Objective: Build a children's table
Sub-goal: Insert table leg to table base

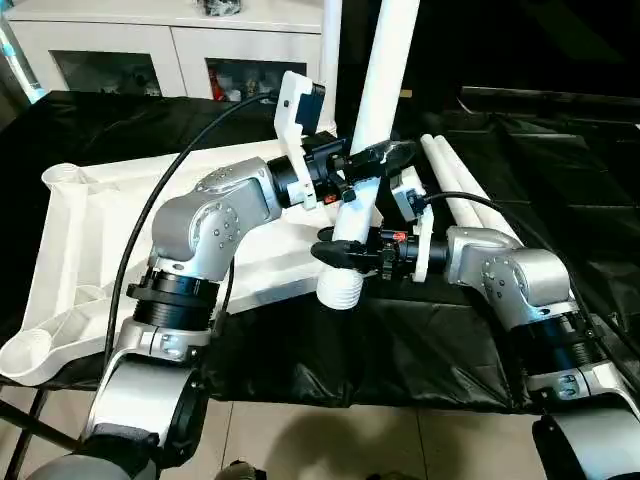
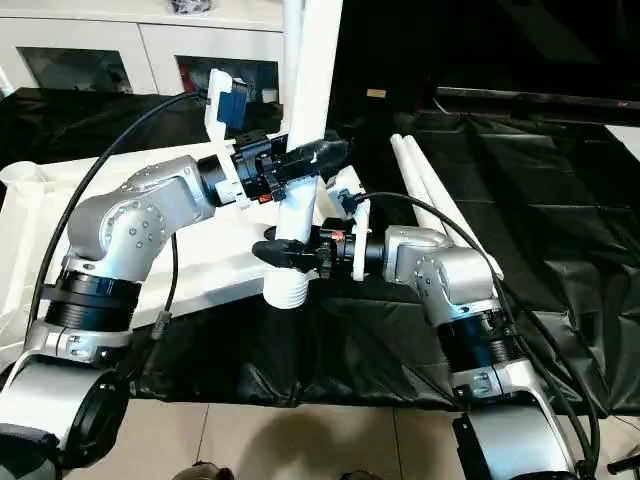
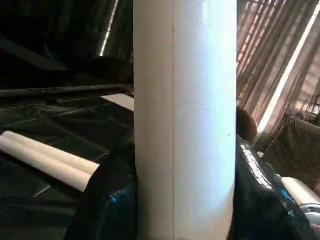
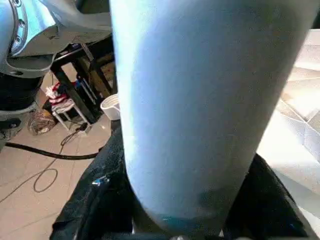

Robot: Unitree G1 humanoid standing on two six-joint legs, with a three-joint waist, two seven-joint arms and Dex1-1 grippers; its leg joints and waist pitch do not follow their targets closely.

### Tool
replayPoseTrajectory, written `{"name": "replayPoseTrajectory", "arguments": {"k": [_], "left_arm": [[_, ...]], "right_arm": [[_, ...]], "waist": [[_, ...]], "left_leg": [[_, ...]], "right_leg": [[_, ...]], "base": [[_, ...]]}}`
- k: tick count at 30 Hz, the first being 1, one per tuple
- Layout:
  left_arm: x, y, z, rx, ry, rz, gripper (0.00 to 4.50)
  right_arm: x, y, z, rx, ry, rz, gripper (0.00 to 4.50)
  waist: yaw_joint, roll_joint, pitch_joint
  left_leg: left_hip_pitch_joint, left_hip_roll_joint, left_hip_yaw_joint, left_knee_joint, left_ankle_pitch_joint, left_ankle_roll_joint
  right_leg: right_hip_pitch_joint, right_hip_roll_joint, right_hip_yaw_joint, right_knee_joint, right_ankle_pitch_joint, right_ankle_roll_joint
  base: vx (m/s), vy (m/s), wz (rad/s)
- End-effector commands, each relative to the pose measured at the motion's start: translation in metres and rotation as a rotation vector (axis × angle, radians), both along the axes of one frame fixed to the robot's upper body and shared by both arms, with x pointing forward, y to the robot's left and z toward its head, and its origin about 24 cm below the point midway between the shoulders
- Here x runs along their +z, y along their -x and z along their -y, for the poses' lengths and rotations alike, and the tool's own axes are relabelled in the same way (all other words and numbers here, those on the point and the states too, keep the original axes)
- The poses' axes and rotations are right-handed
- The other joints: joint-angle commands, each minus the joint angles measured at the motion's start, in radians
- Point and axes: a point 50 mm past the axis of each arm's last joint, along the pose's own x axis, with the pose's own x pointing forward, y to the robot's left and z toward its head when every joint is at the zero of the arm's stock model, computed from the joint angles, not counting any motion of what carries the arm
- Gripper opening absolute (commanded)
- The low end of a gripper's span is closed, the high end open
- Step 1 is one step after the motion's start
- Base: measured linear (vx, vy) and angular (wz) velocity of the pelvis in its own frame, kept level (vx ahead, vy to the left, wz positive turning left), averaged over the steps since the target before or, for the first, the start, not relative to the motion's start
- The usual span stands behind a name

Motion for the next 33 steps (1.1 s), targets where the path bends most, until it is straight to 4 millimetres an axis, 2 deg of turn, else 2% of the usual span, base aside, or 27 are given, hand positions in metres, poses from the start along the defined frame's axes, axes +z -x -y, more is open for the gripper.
{"name": "replayPoseTrajectory", "arguments": {"k": [1,4,7,9,11,12,13,14,16,17,18,19,21,22,23,24,26,27,28,30,31,32,33], "left_arm": [[0.010,-0.003,0.000,0.011,0.027,0.006,2.52],[0.018,-0.007,-0.003,0.061,0.097,0.052,2.58],[0.025,-0.008,-0.004,0.075,0.168,0.073,2.98],[0.037,-0.010,-0.008,0.121,0.291,0.126,2.98],[0.045,-0.013,-0.013,0.151,0.394,0.118,2.98],[0.050,-0.019,-0.021,0.192,0.468,0.100,2.98],[0.049,-0.020,-0.023,0.188,0.460,0.096,2.98],[0.046,-0.022,-0.025,0.182,0.426,0.089,2.98],[0.028,-0.027,-0.026,0.220,0.218,0.130,2.98],[0.020,-0.027,-0.026,0.213,0.143,0.156,2.98],[0.020,-0.027,-0.026,0.212,0.136,0.156,2.98],[-0.004,-0.029,-0.025,0.207,-0.057,0.170,2.98],[-0.021,-0.029,-0.025,0.189,-0.191,0.181,2.98],[-0.036,-0.027,-0.023,0.147,-0.290,0.187,2.98],[-0.044,-0.026,-0.023,0.125,-0.333,0.189,2.98],[-0.060,-0.023,-0.020,0.079,-0.402,0.179,2.98],[-0.069,-0.021,-0.019,0.055,-0.437,0.166,2.98],[-0.077,-0.020,-0.017,0.037,-0.454,0.146,2.98],[-0.084,-0.018,-0.015,0.016,-0.474,0.128,2.98],[-0.093,-0.018,-0.014,0.002,-0.502,0.112,2.98],[-0.097,-0.018,-0.013,0.002,-0.521,0.101,2.69],[-0.110,-0.018,-0.013,0.010,-0.576,0.074,2.62],[-0.115,-0.018,-0.013,0.017,-0.601,0.062,2.62]], "right_arm": [[0.001,0.001,-0.001,0.001,-0.015,0.013,1.89],[0.002,-0.001,-0.002,-0.029,-0.024,0.021,1.89],[0.002,-0.002,-0.002,-0.041,-0.038,0.023,1.88],[0.003,-0.007,-0.002,-0.095,-0.057,0.041,1.88],[0.004,-0.015,0.001,-0.191,-0.073,0.066,1.88],[0.005,-0.027,0.010,-0.353,-0.086,0.096,1.88],[0.005,-0.031,0.014,-0.416,-0.082,0.102,1.88],[0.004,-0.034,0.019,-0.464,-0.075,0.106,1.88],[0.003,-0.040,0.032,-0.579,-0.026,0.156,1.88],[0.002,-0.042,0.036,-0.618,-0.016,0.158,1.88],[0.002,-0.042,0.037,-0.620,-0.016,0.159,1.88],[0.002,-0.043,0.048,-0.687,0.010,0.186,1.88],[0.001,-0.042,0.056,-0.725,0.032,0.197,1.88],[0.000,-0.041,0.061,-0.747,0.068,0.222,1.88],[-0.001,-0.041,0.063,-0.756,0.085,0.235,1.88],[-0.004,-0.039,0.067,-0.768,0.103,0.236,1.88],[-0.007,-0.037,0.069,-0.776,0.113,0.234,1.88],[-0.009,-0.037,0.071,-0.792,0.120,0.232,1.88],[-0.012,-0.037,0.074,-0.813,0.134,0.237,1.88],[-0.014,-0.037,0.076,-0.837,0.145,0.245,1.88],[-0.015,-0.037,0.077,-0.844,0.149,0.247,1.88],[-0.016,-0.036,0.079,-0.857,0.152,0.251,1.88],[-0.016,-0.036,0.080,-0.858,0.154,0.253,1.88]], "waist": [[0.002,-0.004,-0.081],[0.002,-0.002,-0.081],[0.003,-0.003,-0.083],[0.002,-0.003,-0.082],[0.001,-0.004,-0.082],[0.002,-0.002,-0.083],[0.000,-0.001,-0.081],[-0.002,-0.002,-0.082],[-0.004,-0.001,-0.077],[-0.004,0.002,-0.080],[-0.005,0.006,-0.081],[-0.003,0.006,-0.084],[-0.004,0.007,-0.086],[-0.003,0.018,-0.086],[-0.004,0.010,-0.088],[-0.004,0.013,-0.089],[-0.006,0.013,-0.089],[-0.006,0.017,-0.089],[-0.007,0.015,-0.087],[-0.011,0.012,-0.084],[-0.013,0.014,-0.083],[-0.014,0.020,-0.082],[-0.019,0.022,-0.081]], "left_leg": [[0.024,0.018,-0.010,-0.059,-0.203,0.010],[0.025,0.019,-0.011,-0.060,-0.212,0.005],[0.023,0.018,-0.011,-0.059,-0.211,0.010],[0.023,0.019,-0.011,-0.059,-0.212,0.011],[0.023,0.018,-0.009,-0.058,-0.218,0.004],[0.024,0.018,-0.010,-0.058,-0.219,0.002],[0.023,0.016,-0.008,-0.057,-0.222,-0.004],[0.028,0.012,-0.009,-0.058,-0.237,-0.014],[0.029,0.013,-0.009,-0.062,-0.250,-0.016],[0.031,0.014,-0.011,-0.063,-0.246,-0.018],[0.031,0.014,-0.011,-0.063,-0.236,-0.019],[0.029,0.014,-0.013,-0.063,-0.218,-0.012],[0.029,0.015,-0.010,-0.062,-0.203,-0.008],[0.029,0.014,-0.012,-0.061,-0.199,-0.008],[0.027,0.014,-0.010,-0.060,-0.194,-0.003],[0.025,0.012,-0.010,-0.059,-0.186,0.000],[0.025,0.013,-0.009,-0.059,-0.196,0.001],[0.024,0.013,-0.010,-0.059,-0.203,0.003],[0.025,0.013,-0.008,-0.060,-0.213,0.004],[0.025,0.013,-0.009,-0.062,-0.243,0.000],[0.026,0.013,-0.009,-0.062,-0.255,-0.001],[0.028,0.013,-0.010,-0.063,-0.264,-0.002],[0.028,0.012,-0.010,-0.063,-0.283,-0.005]], "right_leg": [[0.057,-0.031,0.021,-0.061,-0.220,-0.204],[0.056,-0.032,0.020,-0.063,-0.225,-0.203],[0.058,-0.031,0.020,-0.062,-0.208,-0.207],[0.057,-0.033,0.020,-0.063,-0.203,-0.210],[0.056,-0.035,0.020,-0.064,-0.206,-0.221],[0.055,-0.034,0.019,-0.062,-0.214,-0.216],[0.050,-0.035,0.020,-0.063,-0.226,-0.214],[0.050,-0.031,0.018,-0.067,-0.263,-0.202],[0.048,-0.027,0.018,-0.071,-0.297,-0.172],[0.049,-0.027,0.018,-0.073,-0.301,-0.151],[0.050,-0.026,0.020,-0.071,-0.276,-0.150],[0.051,-0.026,0.020,-0.071,-0.242,-0.151],[0.054,-0.026,0.021,-0.060,-0.188,-0.166],[0.054,-0.028,0.021,-0.058,-0.175,-0.174],[0.057,-0.027,0.021,-0.057,-0.147,-0.186],[0.059,-0.028,0.022,-0.056,-0.133,-0.193],[0.060,-0.029,0.021,-0.056,-0.121,-0.209],[0.062,-0.030,0.021,-0.055,-0.121,-0.218],[0.059,-0.030,0.021,-0.060,-0.133,-0.218],[0.059,-0.030,0.020,-0.064,-0.187,-0.215],[0.058,-0.031,0.021,-0.068,-0.219,-0.208],[0.057,-0.031,0.021,-0.069,-0.234,-0.206],[0.055,-0.029,0.020,-0.075,-0.260,-0.194]], "base": [[0.000,0.000,0.00],[0.000,0.000,0.00],[0.000,0.000,0.00],[0.000,0.000,0.00],[0.000,0.000,0.00],[0.000,0.000,0.00],[0.000,0.000,0.00],[0.000,0.000,0.00],[0.000,0.000,0.00],[0.000,0.000,0.00],[0.000,0.000,0.00],[0.000,0.000,0.00],[0.000,0.000,0.00],[0.000,0.000,0.00],[0.000,0.000,0.00],[0.000,0.000,0.00],[0.000,0.000,0.00],[0.000,0.000,0.00],[0.000,0.000,0.00],[0.000,0.000,0.00],[0.000,0.000,0.00],[0.000,0.000,0.00],[0.000,0.000,0.00]]}}
